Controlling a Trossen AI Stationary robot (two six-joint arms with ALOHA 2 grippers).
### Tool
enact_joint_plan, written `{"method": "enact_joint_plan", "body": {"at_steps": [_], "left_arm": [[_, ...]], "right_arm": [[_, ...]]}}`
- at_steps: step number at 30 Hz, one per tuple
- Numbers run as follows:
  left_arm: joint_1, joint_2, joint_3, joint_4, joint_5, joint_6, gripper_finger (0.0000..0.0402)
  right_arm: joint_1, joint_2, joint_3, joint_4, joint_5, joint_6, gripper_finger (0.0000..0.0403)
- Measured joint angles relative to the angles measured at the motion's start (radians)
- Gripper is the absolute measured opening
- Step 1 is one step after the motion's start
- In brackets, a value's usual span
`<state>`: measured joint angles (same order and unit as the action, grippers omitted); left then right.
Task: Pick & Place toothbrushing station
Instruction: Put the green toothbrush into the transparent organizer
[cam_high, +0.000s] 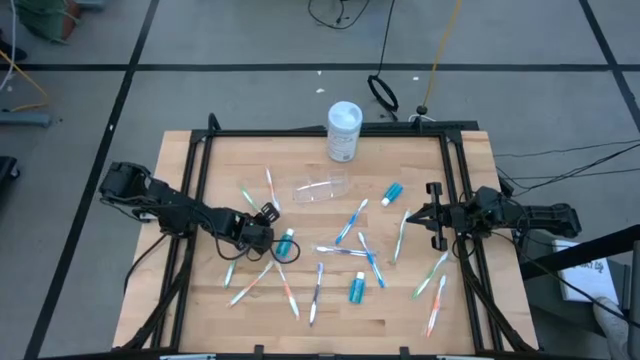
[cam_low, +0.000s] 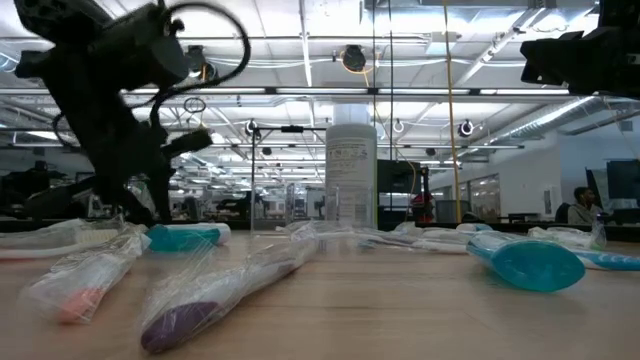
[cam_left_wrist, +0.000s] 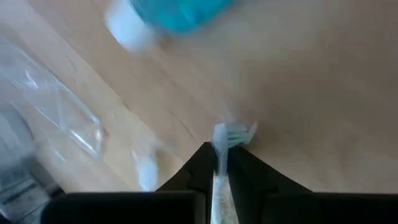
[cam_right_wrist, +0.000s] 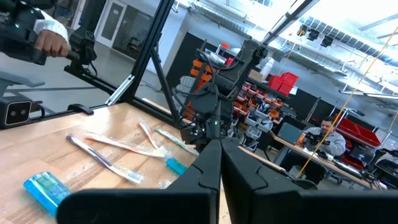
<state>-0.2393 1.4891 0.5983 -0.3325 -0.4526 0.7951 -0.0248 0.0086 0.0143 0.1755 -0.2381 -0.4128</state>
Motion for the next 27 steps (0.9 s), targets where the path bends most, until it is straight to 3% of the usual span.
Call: {"method": "enact_joint_plan", "body": {"at_steps": [7, 12, 19, 27], "left_arm": [[-0.020, -0.003, 0.194, 0.055, -0.027, -0.122, 0.0021], [0.024, -0.005, 0.298, 0.246, -0.184, -0.238, 0.0011], [0.127, -0.005, 0.324, 0.671, -0.202, -0.316, 0.0028], [0.221, -0.005, 0.324, 0.671, -0.203, -0.526, 0.0012]], "right_arm": [[0.000, 0.000, 0.000, 0.000, 0.000, 0.000, 0.0004], [0.000, 0.000, 0.000, 0.000, 0.000, 0.000, 0.0004], [0.000, 0.000, 0.000, 0.000, 0.000, 0.000, 0.0004], [0.000, 0.000, 0.000, 0.000, 0.000, 0.000, 0.0004]]}}
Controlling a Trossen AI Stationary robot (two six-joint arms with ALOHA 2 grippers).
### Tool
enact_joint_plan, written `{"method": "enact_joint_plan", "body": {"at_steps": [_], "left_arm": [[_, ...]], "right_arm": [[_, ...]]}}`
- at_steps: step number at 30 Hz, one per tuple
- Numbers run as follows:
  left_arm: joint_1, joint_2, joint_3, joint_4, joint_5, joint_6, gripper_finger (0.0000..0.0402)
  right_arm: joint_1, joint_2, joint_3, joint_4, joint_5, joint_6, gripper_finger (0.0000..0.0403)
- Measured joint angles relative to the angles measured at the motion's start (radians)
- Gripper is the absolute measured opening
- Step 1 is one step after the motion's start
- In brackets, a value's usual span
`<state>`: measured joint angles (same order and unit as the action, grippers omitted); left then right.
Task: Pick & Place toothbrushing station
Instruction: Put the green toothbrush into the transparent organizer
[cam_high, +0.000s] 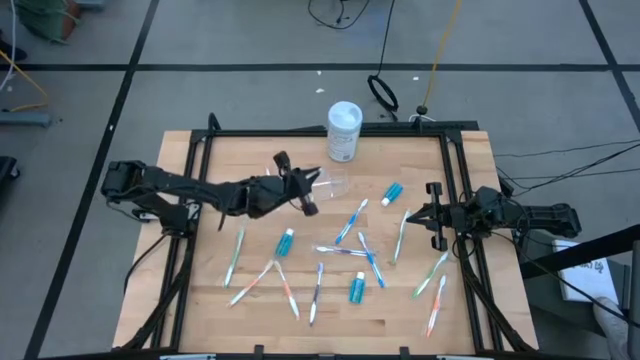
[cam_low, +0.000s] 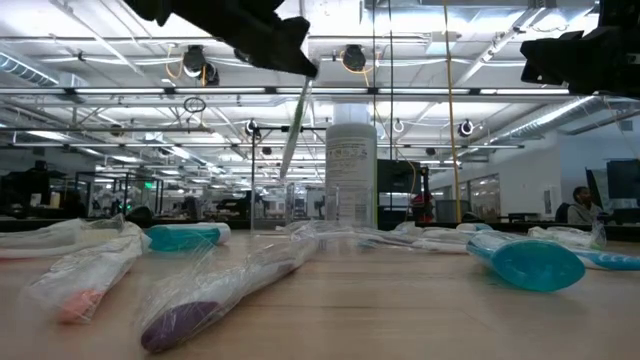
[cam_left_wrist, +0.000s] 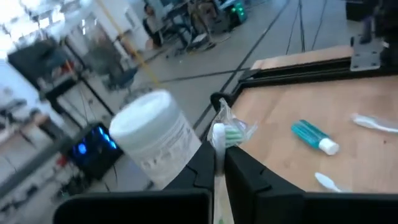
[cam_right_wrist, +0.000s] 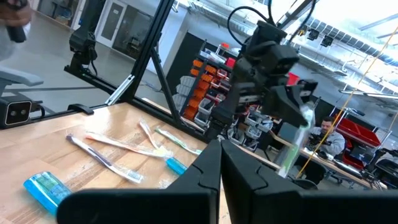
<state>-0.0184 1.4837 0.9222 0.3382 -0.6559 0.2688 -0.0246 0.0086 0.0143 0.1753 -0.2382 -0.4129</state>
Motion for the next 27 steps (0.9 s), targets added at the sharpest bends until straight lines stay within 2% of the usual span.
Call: {"method": "enact_joint_plan", "body": {"at_steps": [8, 12, 27], "left_arm": [[0.067, 0.000, 0.000, -0.260, 0.000, -0.264, 0.0028], [0.095, 0.000, 0.000, -0.318, 0.001, -0.332, 0.0029], [0.117, 0.000, 0.000, -0.367, 0.012, -0.279, 0.0031]], "right_arm": [[0.000, 0.000, 0.000, 0.000, 0.000, 0.000, 0.0004], [0.000, 0.000, 0.000, 0.000, 0.000, 0.000, 0.0004], [0.000, 0.000, 0.000, 0.000, 0.000, 0.000, 0.0004]]}}
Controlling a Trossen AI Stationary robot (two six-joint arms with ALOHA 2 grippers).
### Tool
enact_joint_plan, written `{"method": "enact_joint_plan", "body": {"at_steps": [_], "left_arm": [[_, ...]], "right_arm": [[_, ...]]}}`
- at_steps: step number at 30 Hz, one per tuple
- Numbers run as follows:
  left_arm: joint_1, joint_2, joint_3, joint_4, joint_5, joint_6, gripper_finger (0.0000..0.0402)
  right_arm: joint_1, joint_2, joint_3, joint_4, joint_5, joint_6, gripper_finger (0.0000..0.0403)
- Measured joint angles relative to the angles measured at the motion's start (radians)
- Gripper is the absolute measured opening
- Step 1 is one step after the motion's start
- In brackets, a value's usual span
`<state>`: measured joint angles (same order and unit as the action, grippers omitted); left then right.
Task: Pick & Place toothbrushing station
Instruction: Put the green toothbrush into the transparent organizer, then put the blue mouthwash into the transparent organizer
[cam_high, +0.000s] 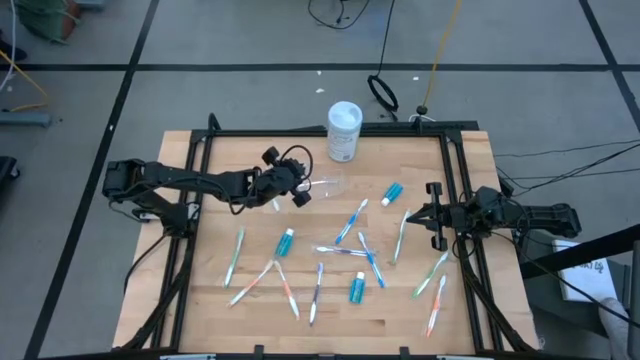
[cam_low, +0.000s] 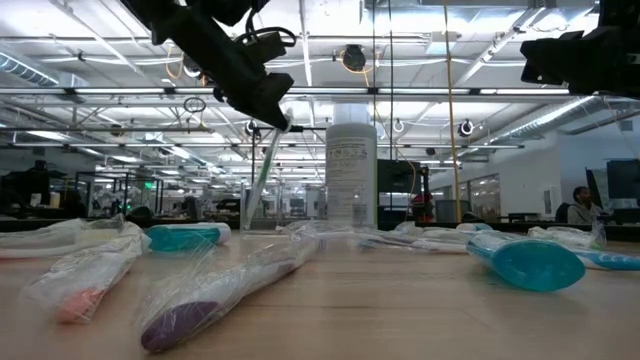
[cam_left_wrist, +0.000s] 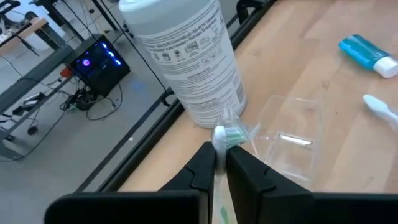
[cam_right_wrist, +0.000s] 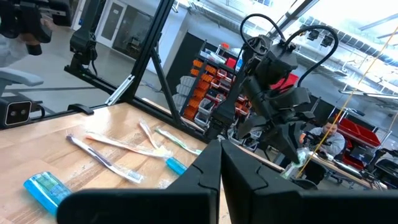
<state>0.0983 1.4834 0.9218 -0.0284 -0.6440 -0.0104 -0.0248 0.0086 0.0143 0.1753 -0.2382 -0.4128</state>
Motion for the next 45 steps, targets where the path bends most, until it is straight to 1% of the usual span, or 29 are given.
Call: {"method": "enact_joint_plan", "body": {"at_steps": [3, 6, 9, 16, 21, 23, 25, 29, 31, 35, 39, 42, 45], "left_arm": [[0.001, 0.000, 0.000, 0.000, 0.024, -0.012, 0.0033], [0.006, 0.000, 0.000, -0.010, 0.029, -0.015, 0.0047], [0.020, -0.001, 0.000, -0.034, 0.031, -0.023, 0.0077], [0.038, -0.001, 0.000, -0.092, 0.032, -0.045, 0.0164], [0.022, -0.041, 0.001, -0.124, 0.032, -0.040, 0.0196], [0.012, -0.076, -0.001, -0.184, 0.018, -0.040, 0.0201], [0.002, -0.113, 0.000, -0.208, 0.001, -0.045, 0.0201], [-0.017, -0.201, 0.001, -0.302, -0.012, -0.097, 0.0193], [-0.026, -0.243, -0.001, -0.369, -0.010, -0.116, 0.0188], [-0.045, -0.315, 0.000, -0.446, -0.009, -0.143, 0.0182], [-0.057, -0.367, 0.000, -0.478, -0.008, -0.147, 0.0184], [-0.057, -0.391, 0.000, -0.471, -0.009, -0.154, 0.0184], [-0.057, -0.401, 0.000, -0.474, -0.009, -0.158, 0.0184]], "right_arm": [[0.000, 0.000, 0.000, 0.000, 0.000, 0.000, 0.0004], [0.000, 0.000, 0.000, 0.000, 0.000, 0.000, 0.0004], [0.000, 0.000, 0.000, 0.000, 0.000, 0.000, 0.0004], [0.000, 0.000, 0.000, 0.000, 0.000, 0.000, 0.0004], [0.000, 0.000, 0.000, 0.000, 0.000, 0.000, 0.0004], [0.000, 0.000, 0.000, 0.000, 0.000, 0.000, 0.0004], [0.000, 0.001, 0.000, -0.001, 0.000, 0.000, 0.0004], [0.000, 0.002, 0.000, 0.003, -0.001, 0.002, 0.0004], [0.000, 0.003, 0.000, 0.024, -0.001, 0.038, 0.0004], [0.000, 0.003, 0.000, 0.051, -0.001, 0.137, 0.0004], [0.000, 0.004, 0.000, 0.045, -0.001, 0.184, 0.0004], [0.000, 0.004, 0.000, 0.053, 0.000, 0.178, 0.0004], [0.000, 0.004, 0.000, 0.118, 0.019, 0.077, 0.0004]]}}
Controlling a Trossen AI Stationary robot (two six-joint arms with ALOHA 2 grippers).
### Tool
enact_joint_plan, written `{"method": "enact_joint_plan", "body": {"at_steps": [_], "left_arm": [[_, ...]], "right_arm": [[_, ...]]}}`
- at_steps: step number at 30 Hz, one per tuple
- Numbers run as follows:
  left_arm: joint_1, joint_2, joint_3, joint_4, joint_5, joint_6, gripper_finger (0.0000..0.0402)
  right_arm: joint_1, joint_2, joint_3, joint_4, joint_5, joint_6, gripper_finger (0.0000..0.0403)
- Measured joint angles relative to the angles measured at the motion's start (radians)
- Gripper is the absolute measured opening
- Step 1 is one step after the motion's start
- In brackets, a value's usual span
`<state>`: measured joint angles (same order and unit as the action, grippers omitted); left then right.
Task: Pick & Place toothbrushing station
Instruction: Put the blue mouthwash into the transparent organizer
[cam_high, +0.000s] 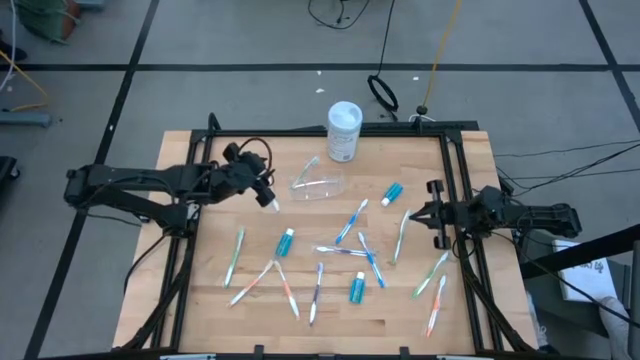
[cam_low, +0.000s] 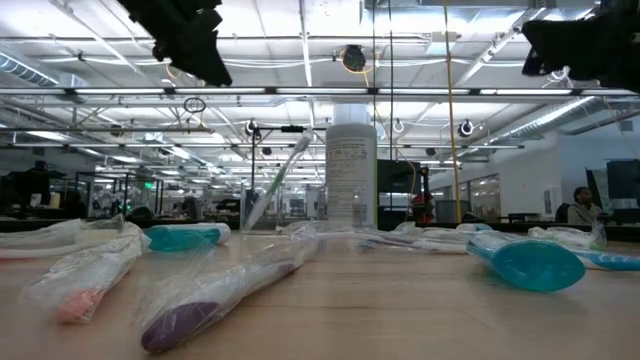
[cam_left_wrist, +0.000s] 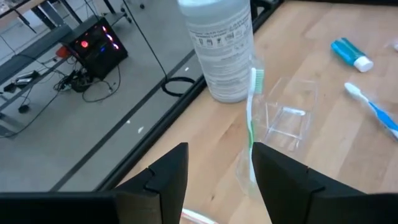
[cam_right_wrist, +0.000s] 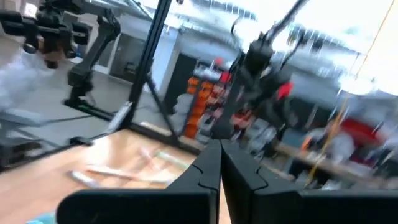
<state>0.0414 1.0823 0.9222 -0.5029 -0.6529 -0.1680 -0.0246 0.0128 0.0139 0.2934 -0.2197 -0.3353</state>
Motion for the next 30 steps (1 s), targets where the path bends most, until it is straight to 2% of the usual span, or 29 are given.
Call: {"method": "enact_joint_plan", "body": {"at_steps": [4, 8, 10, 17, 25, 30], "left_arm": [[0.000, 0.002, 0.000, 0.001, 0.010, 0.000, 0.0184], [0.000, 0.006, 0.000, 0.004, 0.041, -0.009, 0.0184], [0.000, 0.006, 0.000, 0.006, 0.051, -0.025, 0.0184], [0.000, 0.006, 0.000, 0.007, 0.050, -0.028, 0.0184], [0.000, 0.007, 0.000, 0.006, 0.050, -0.023, 0.0184], [0.000, 0.007, 0.000, 0.006, 0.051, -0.024, 0.0184]], "right_arm": [[0.000, 0.016, 0.000, 0.179, 0.065, -0.020, 0.0004], [0.002, 0.094, 0.000, 0.357, 0.051, 0.115, 0.0004], [0.008, 0.167, 0.000, 0.386, 0.032, 0.165, 0.0004], [0.020, 0.555, 0.069, 0.572, 0.064, 0.193, 0.0004], [0.020, 1.073, 0.294, 0.579, 0.066, 0.218, 0.0004], [0.020, 1.299, 0.372, 0.593, 0.066, 0.276, 0.0004]]}}
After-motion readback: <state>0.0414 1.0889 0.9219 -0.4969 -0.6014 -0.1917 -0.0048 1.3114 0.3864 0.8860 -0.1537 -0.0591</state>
